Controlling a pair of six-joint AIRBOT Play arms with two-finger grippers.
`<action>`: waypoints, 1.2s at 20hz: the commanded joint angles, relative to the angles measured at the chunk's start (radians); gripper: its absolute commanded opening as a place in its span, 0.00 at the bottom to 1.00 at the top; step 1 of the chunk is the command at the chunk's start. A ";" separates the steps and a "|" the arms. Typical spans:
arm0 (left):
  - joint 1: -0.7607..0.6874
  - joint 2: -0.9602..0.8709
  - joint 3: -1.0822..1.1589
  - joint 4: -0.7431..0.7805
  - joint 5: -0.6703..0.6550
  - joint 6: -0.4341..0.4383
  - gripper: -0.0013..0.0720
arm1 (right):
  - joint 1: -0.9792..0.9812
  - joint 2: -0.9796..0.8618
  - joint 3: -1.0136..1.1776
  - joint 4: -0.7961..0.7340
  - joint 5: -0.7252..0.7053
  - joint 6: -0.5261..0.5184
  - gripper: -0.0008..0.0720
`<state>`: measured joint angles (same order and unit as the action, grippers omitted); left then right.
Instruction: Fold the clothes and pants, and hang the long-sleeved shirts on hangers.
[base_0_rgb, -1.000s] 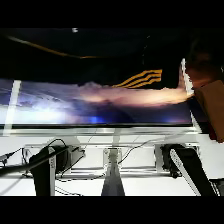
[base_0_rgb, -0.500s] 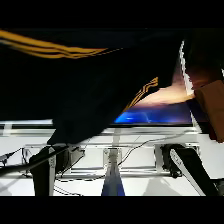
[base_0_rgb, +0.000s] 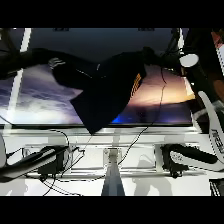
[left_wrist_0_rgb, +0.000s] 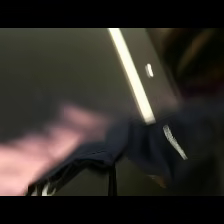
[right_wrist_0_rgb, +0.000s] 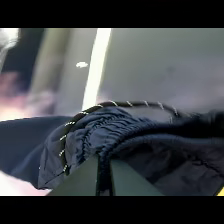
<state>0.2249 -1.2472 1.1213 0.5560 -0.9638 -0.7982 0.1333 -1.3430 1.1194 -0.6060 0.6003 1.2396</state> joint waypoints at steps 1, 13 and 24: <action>-0.039 -0.062 -0.001 0.043 -0.039 -0.101 0.02 | -0.057 -0.082 0.031 -0.058 -0.045 0.002 0.06; -0.197 0.120 -0.160 0.297 -0.694 -0.452 0.02 | -0.332 -0.094 0.180 -0.629 0.818 0.002 0.06; -0.473 0.118 -0.460 0.213 -0.111 -0.452 0.97 | -0.332 -0.207 0.180 -0.534 0.682 -0.043 0.95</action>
<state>-0.2226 -1.1294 0.6834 0.8154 -1.1976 -1.2476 -0.1978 -1.5135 1.2984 -1.2037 1.3067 1.2312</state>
